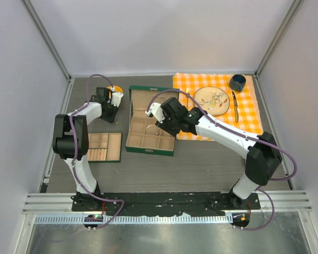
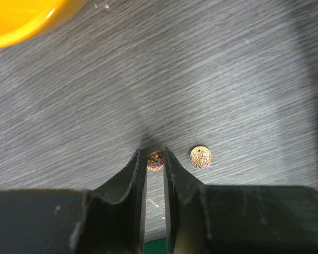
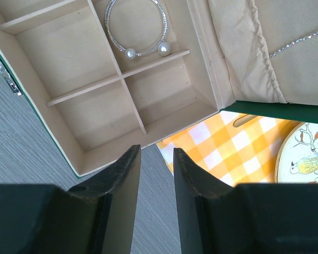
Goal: Organize the mixed jewelry
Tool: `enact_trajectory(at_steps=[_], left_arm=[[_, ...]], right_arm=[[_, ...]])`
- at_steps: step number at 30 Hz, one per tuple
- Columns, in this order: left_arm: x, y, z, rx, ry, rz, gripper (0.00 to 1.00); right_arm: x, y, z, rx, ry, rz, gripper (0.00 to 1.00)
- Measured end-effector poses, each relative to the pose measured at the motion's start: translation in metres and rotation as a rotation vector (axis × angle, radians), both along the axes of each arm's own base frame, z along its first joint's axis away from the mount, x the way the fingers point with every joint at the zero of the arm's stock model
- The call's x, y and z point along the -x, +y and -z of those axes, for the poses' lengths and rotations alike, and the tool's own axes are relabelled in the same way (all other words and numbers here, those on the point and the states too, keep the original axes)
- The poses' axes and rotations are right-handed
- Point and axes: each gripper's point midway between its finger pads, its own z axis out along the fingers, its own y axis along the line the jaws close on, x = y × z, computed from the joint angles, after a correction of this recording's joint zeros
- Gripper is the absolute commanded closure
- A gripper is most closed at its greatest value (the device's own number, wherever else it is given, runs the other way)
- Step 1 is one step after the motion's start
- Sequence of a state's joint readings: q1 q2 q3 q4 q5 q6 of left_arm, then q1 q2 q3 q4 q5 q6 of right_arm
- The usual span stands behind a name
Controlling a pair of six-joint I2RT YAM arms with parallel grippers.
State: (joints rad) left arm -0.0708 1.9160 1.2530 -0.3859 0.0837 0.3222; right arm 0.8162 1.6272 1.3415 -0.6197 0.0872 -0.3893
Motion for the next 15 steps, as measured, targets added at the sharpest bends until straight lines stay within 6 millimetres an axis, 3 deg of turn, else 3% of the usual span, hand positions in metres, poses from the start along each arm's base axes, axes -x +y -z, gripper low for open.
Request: enact_trajectory(at_steps=[9,15], left_arm=[[0.007,0.001,-0.008,-0.001,0.010,0.000,0.87],[0.010,0.000,-0.050,0.009,-0.070,0.002,0.89]], right_arm=[[0.001,-0.001,-0.006,-0.014,-0.015,0.001,0.63],[0.001,-0.002,-0.007,-0.019,-0.020,0.001,0.63]])
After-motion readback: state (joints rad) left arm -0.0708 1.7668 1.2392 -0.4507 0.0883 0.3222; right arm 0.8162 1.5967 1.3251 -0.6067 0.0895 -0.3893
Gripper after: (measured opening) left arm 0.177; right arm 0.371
